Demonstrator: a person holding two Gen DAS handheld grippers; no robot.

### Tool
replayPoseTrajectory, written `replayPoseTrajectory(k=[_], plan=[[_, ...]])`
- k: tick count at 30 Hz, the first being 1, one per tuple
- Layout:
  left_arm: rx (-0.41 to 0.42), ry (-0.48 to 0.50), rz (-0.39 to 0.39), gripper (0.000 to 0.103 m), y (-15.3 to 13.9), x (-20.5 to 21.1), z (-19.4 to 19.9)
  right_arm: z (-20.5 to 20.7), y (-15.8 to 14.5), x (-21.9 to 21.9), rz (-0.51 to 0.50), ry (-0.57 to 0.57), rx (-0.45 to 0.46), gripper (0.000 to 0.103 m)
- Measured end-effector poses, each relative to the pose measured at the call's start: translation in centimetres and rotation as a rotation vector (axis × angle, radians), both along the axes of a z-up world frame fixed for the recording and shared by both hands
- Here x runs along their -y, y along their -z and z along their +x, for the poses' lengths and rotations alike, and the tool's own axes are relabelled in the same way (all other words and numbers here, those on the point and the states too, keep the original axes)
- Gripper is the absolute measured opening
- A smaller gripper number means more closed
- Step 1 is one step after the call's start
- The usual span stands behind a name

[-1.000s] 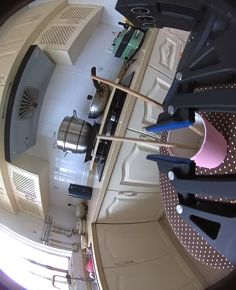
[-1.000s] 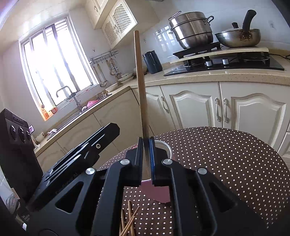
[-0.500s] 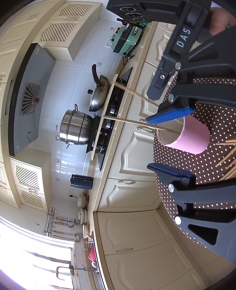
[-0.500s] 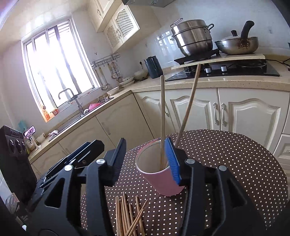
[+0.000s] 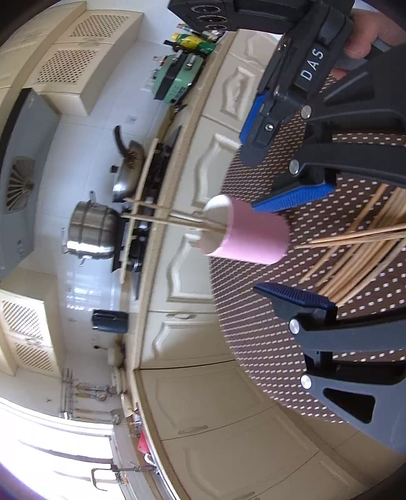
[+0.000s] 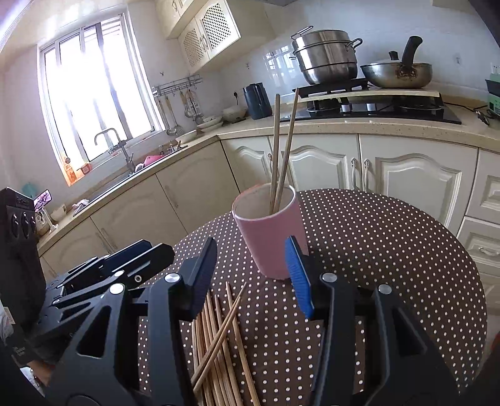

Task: Organize utensils
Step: 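Move both open tools back down to the chopstick pile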

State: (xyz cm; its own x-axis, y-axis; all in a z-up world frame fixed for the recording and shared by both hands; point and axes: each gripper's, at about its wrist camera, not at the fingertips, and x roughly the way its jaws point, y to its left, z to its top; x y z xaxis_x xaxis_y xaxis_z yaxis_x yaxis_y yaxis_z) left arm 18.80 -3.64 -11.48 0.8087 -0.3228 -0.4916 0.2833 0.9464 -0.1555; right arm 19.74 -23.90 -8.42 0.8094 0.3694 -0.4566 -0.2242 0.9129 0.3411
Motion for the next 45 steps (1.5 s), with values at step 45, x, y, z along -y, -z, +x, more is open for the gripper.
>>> replayPoseTrajectory(k=[45], plan=[[-0.381,0.045,0.161,0.047,9.8,0.0,-1.6,-2.9,6.6,-0.9,-0.046,-0.056,-0.205,0.047]])
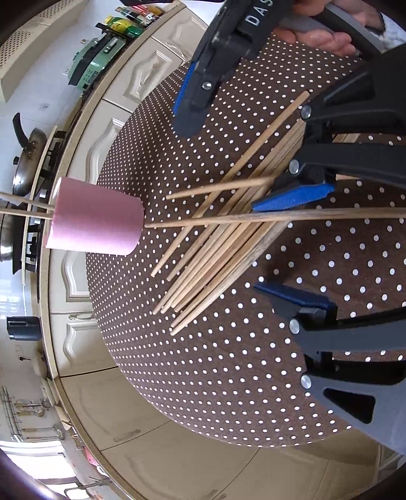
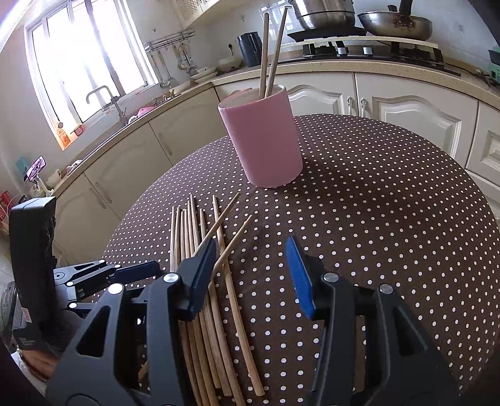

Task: Organize utensils
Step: 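Move both open tools back down to the chopstick pile, then close the left tool on a chopstick while the right tool grasps another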

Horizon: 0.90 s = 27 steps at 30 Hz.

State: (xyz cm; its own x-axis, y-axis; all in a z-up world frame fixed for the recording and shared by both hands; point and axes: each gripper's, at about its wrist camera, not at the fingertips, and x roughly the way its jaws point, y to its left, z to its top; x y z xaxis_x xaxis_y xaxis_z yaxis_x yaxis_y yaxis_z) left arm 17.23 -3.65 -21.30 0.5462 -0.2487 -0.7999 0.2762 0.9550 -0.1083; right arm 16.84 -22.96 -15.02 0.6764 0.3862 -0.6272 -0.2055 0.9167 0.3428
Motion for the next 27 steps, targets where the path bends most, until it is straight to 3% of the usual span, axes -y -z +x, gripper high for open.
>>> replayPoseTrajectory(k=[4,6,18,21,24,27], plan=[[-0.014,-0.008,-0.024,0.046,0.0,-0.6,0.1,0.4,0.3,-0.3,-0.016,-0.014,-0.027,0.047],[-0.021,-0.006,-0.024,0.036,0.0,-0.5,0.1,0.6,0.6,-0.5,-0.03,-0.016,-0.053,0.047],[-0.073,0.005,-0.063,0.024,-0.1,0.2,1.1,2.7,1.7,-2.9,0.006,-0.083,-0.208,0.046],[-0.098,-0.01,-0.106,0.014,-0.1,-0.5,1.8,3.8,1.8,-3.8,0.004,-0.104,-0.25,0.038],[-0.109,-0.022,-0.147,0.013,0.1,-1.2,2.1,4.8,1.7,-4.2,-0.021,-0.086,-0.269,0.034],[-0.104,-0.015,-0.131,0.011,0.1,-1.1,2.0,5.1,2.0,-4.9,-0.037,-0.091,-0.278,0.03]])
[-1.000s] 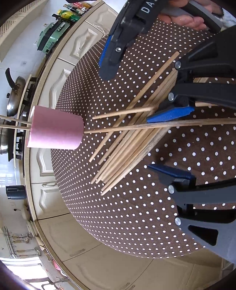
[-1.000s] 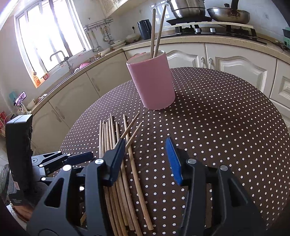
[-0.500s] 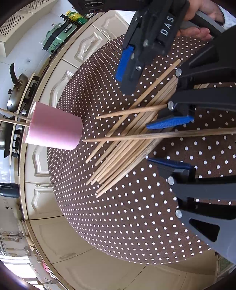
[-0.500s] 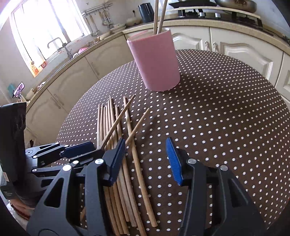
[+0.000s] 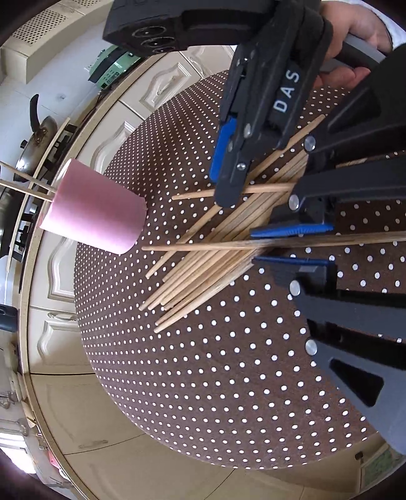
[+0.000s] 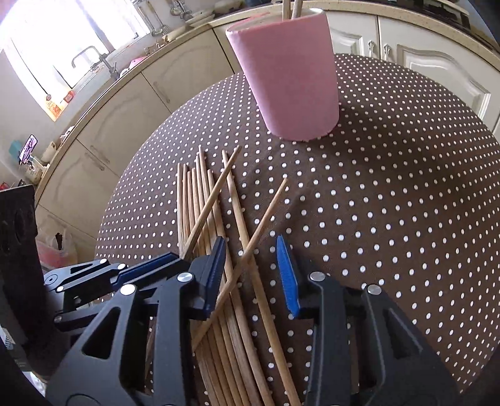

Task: Organize utensils
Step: 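Close the left tool on a chopstick while the right tool grasps another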

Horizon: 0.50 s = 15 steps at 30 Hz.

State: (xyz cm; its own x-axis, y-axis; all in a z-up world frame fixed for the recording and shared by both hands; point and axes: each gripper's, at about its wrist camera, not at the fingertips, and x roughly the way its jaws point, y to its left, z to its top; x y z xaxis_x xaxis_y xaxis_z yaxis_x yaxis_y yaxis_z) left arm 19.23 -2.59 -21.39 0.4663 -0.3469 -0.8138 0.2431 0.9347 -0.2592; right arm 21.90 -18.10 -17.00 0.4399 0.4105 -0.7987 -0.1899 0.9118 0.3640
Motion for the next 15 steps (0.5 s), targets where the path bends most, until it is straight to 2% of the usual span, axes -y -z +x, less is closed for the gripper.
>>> replayPoseTrajectory(k=[1,5,10,15], plan=[[0.0,-0.001,-0.003,0.011,0.0,0.0,0.0,0.2,0.1,-0.2,-0.008,0.005,-0.002,0.025],[0.002,-0.024,-0.024,0.007,0.2,-0.3,0.0,0.8,0.2,-0.8,-0.032,0.002,-0.01,0.017],[0.006,-0.034,-0.034,0.006,0.2,-0.5,-0.1,1.7,0.4,-1.7,-0.014,-0.017,-0.024,0.008],[0.011,-0.05,-0.044,0.006,0.1,-1.0,-0.2,2.0,0.1,-2.5,-0.01,-0.024,-0.016,0.005]])
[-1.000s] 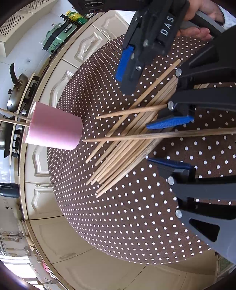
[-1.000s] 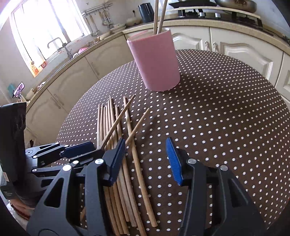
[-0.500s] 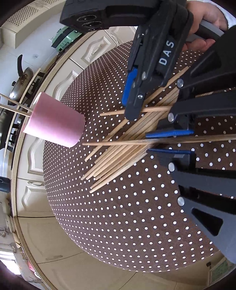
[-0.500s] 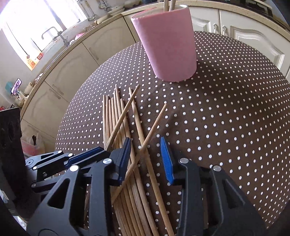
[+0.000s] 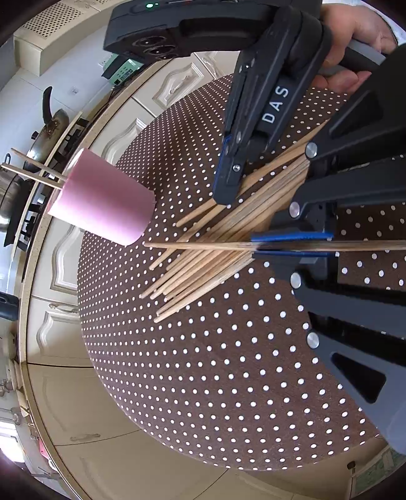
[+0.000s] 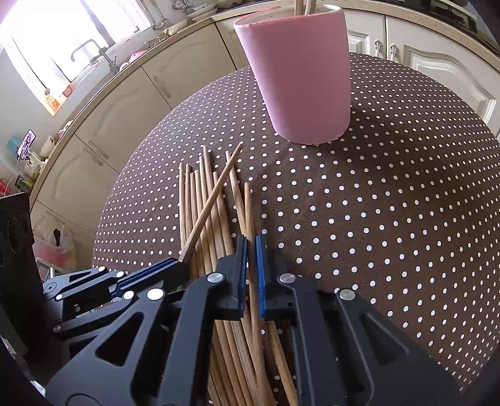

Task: Organize utensils
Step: 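Close the left tool on a chopstick while the right tool grasps another, then carry both chopsticks upright over the pink cup and lower them in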

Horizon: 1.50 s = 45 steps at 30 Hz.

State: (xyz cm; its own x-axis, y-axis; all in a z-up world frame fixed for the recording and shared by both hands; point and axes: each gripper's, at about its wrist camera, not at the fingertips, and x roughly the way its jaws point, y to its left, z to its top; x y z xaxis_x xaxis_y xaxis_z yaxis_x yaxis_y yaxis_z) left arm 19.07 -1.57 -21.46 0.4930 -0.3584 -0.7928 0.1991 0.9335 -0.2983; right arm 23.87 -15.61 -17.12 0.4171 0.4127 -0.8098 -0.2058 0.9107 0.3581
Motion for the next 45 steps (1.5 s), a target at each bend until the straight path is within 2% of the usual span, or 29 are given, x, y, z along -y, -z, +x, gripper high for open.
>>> replayPoseTrajectory(k=[8,15,21,24,31,39,45], plan=[[0.067,-0.011,-0.076,0.006,-1.9,-1.0,-0.2,-1.5,-2.0,1.8,0.089,0.011,0.065,0.005],[0.214,0.008,-0.179,0.006,-4.4,-0.6,-0.7,-3.2,-4.3,3.9,0.229,0.031,0.16,0.005],[0.346,0.032,-0.286,0.006,-6.7,0.3,-1.5,-3.8,-7.0,6.9,0.279,0.033,0.235,0.005],[0.413,0.035,-0.31,0.006,-7.7,0.8,-1.9,-3.9,-8.7,7.7,0.289,0.032,0.282,0.005],[0.536,0.019,-0.264,0.006,-11.0,2.6,-0.2,-3.5,-12.1,9.1,0.302,0.056,0.382,0.005],[0.702,0.015,-0.24,0.006,-15.1,4.4,2.5,-0.6,-15.0,10.7,0.315,0.103,0.49,0.005],[0.762,-0.004,-0.234,0.006,-16.4,5.2,5.3,2.5,-16.9,11.7,0.312,0.134,0.563,0.005]])
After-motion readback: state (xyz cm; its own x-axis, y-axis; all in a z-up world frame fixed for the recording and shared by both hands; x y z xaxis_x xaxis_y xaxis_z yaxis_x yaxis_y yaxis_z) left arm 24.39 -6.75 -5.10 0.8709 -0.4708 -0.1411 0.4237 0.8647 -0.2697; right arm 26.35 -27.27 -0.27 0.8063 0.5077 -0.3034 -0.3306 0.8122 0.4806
